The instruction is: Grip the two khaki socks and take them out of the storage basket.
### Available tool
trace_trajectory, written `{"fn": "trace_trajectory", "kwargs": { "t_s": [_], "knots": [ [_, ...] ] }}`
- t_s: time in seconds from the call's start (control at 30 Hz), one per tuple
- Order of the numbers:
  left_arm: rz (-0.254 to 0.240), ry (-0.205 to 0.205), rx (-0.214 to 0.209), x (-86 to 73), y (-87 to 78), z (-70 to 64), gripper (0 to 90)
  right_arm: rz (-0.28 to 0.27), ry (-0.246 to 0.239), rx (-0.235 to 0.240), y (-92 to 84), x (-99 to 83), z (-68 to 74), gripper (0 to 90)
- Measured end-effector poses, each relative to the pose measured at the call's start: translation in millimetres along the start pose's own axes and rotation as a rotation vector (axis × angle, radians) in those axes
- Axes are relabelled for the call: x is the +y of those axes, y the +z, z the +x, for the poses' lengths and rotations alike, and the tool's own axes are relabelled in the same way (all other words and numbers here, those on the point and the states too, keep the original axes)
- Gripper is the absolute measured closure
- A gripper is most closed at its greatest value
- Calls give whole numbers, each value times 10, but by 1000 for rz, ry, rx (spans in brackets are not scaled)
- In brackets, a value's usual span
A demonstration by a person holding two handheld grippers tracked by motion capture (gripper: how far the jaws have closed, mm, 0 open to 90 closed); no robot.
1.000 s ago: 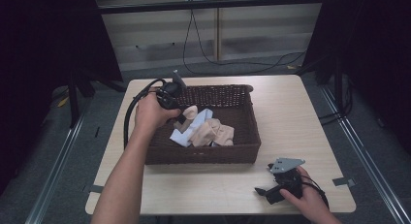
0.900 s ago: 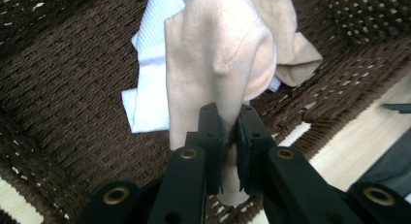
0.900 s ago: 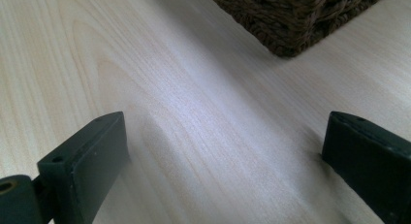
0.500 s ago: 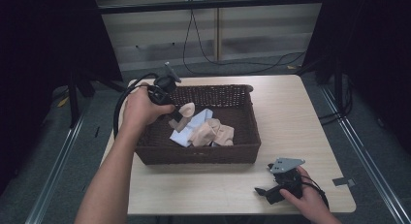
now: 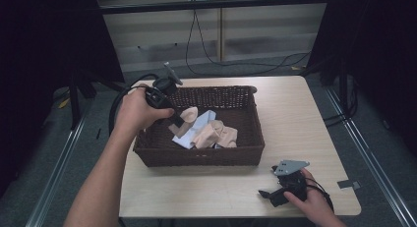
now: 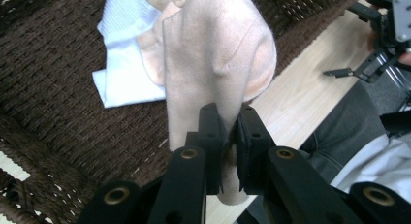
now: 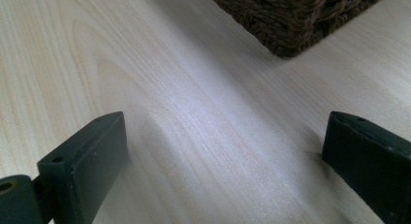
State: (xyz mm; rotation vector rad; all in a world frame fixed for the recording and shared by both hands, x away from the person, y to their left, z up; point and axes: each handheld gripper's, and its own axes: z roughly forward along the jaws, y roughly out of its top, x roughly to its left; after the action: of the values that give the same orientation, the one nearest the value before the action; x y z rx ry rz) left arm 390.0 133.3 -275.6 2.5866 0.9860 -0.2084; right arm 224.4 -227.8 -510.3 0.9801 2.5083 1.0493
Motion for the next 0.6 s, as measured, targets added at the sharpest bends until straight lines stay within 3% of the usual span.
{"fn": "trace_trajectory", "kwargs": {
  "t_s": [0.27, 0.6],
  "knots": [
    [7, 58, -19, -76, -25, -129, 826, -3, 0, -3, 3, -1, 2, 21],
    [6, 97, -31, -236, 55, -203, 826, -3, 1, -3, 3, -1, 2, 21]
  ]
}}
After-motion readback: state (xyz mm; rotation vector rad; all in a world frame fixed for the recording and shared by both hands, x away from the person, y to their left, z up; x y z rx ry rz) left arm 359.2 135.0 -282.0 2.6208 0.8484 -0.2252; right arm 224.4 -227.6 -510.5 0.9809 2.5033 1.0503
